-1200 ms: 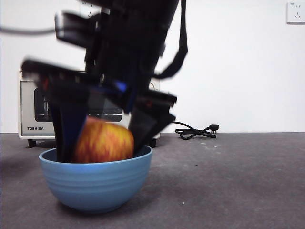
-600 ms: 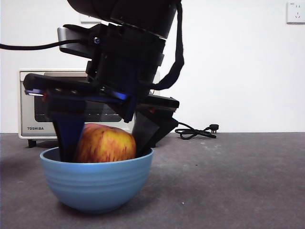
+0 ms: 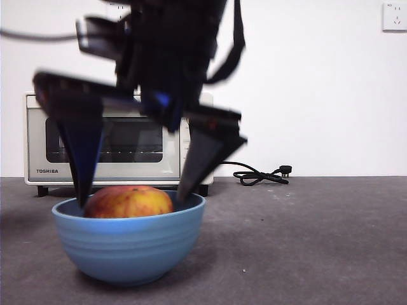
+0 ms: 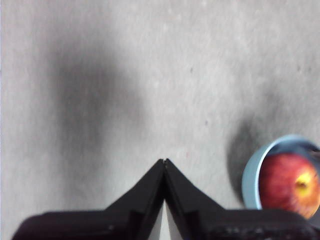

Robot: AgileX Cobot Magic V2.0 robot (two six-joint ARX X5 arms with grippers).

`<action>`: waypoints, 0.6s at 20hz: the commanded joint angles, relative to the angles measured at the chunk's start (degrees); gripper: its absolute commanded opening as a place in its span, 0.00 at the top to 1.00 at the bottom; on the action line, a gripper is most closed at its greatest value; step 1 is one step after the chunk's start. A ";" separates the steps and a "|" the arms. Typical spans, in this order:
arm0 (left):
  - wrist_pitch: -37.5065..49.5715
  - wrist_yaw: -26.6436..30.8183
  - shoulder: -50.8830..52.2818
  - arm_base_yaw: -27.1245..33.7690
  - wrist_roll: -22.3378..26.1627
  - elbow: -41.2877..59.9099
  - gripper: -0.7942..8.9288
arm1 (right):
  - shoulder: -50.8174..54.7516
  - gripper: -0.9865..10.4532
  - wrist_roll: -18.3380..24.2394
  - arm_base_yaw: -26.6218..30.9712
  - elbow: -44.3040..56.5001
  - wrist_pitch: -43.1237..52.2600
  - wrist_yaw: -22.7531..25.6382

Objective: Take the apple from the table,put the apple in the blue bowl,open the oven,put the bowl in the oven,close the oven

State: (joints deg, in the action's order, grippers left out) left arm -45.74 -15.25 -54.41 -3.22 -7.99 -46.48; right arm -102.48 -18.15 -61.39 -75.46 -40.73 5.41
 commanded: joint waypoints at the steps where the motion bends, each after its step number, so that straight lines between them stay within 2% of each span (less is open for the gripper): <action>1: 2.14 -1.36 -0.09 -0.20 0.74 -0.15 0.92 | 0.72 0.48 -0.57 -0.11 -4.02 -4.15 -0.02; 3: 3.91 -2.54 -0.17 -0.20 0.70 -0.15 0.92 | 2.60 0.49 -0.28 -0.11 -5.70 -6.14 -0.04; 4: 4.94 -2.80 -0.35 -0.20 0.70 -0.22 0.92 | 3.96 0.56 -0.33 -0.11 -5.79 -6.86 -0.04; 5: 5.60 -2.75 -0.79 -0.20 0.68 -0.52 0.92 | 5.49 0.64 -0.31 -0.11 -5.79 -8.00 0.17; 7: 6.40 -2.75 -2.82 -0.17 0.68 -2.32 0.92 | 8.76 0.90 -0.33 -0.09 -5.79 -11.41 3.28; 8: 6.38 -2.75 -4.35 -0.17 0.68 -3.98 0.92 | 10.60 0.92 -0.28 -0.11 -5.77 -13.18 6.45; 12: 6.40 -2.78 -13.20 -0.20 0.70 -14.32 0.92 | 18.21 0.92 -0.31 0.50 -5.25 -17.62 17.35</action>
State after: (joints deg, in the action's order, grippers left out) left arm -39.88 -17.63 -67.42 -3.25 -7.99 -60.62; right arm -84.47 -18.22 -60.88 -80.90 -58.43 22.06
